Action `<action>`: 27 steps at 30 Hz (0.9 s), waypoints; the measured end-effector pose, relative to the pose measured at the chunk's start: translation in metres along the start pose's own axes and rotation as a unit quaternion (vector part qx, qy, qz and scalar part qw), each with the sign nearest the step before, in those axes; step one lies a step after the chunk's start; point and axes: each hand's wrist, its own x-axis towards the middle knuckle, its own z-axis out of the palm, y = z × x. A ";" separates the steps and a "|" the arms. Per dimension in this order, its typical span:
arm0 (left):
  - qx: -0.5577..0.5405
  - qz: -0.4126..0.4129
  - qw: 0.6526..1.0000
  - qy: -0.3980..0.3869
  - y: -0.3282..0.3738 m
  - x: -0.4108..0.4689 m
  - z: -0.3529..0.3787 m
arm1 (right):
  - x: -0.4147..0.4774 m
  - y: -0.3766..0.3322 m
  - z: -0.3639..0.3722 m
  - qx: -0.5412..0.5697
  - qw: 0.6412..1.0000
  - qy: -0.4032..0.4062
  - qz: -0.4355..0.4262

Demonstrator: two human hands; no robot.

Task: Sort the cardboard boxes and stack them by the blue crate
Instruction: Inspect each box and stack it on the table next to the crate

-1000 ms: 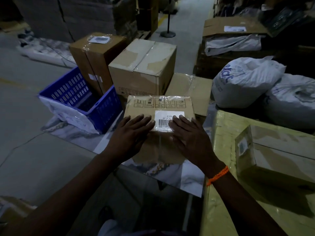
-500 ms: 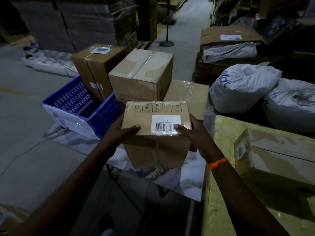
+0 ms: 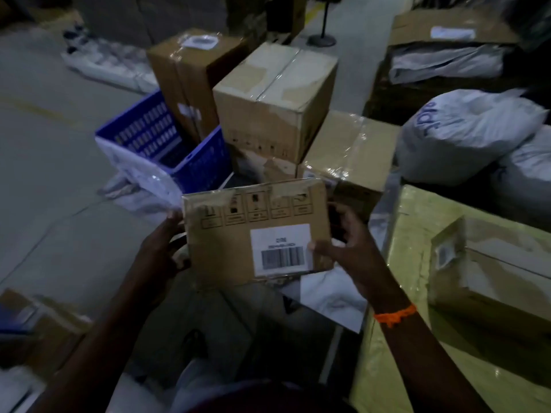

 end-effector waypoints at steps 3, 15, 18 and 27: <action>-0.030 -0.081 0.996 0.009 -0.012 -0.004 -0.005 | -0.005 0.008 -0.009 0.108 0.990 0.006 0.089; -0.005 -0.189 0.981 -0.031 -0.095 -0.003 0.014 | -0.024 0.072 -0.004 -0.031 0.974 0.015 0.224; 0.020 -0.186 0.982 -0.015 -0.089 -0.001 0.017 | -0.020 0.078 -0.007 -0.040 0.972 0.025 0.231; 0.089 -0.109 0.990 0.027 -0.047 0.034 0.051 | 0.051 0.068 0.007 -0.024 0.980 0.091 0.178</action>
